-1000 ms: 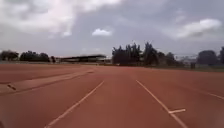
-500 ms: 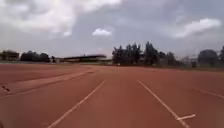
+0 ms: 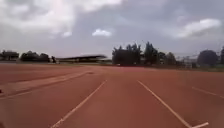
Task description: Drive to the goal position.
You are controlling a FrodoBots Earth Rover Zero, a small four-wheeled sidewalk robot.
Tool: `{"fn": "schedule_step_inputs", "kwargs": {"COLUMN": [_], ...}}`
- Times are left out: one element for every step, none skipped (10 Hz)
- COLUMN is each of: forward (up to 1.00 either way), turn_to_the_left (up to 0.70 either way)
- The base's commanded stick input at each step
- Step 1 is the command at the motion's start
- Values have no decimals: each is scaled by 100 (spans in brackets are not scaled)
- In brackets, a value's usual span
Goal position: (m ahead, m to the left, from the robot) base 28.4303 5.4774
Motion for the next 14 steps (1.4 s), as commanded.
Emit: {"fn": "schedule_step_inputs", "kwargs": {"forward": [45, 45, 45, 45, 45, 45, 45, 45, 45, 45, 45, 45, 45, 45], "turn_to_the_left": [0, 0, 0, 0, 0, 0, 0, 0, 0, 0, 0, 0, 0, 0]}}
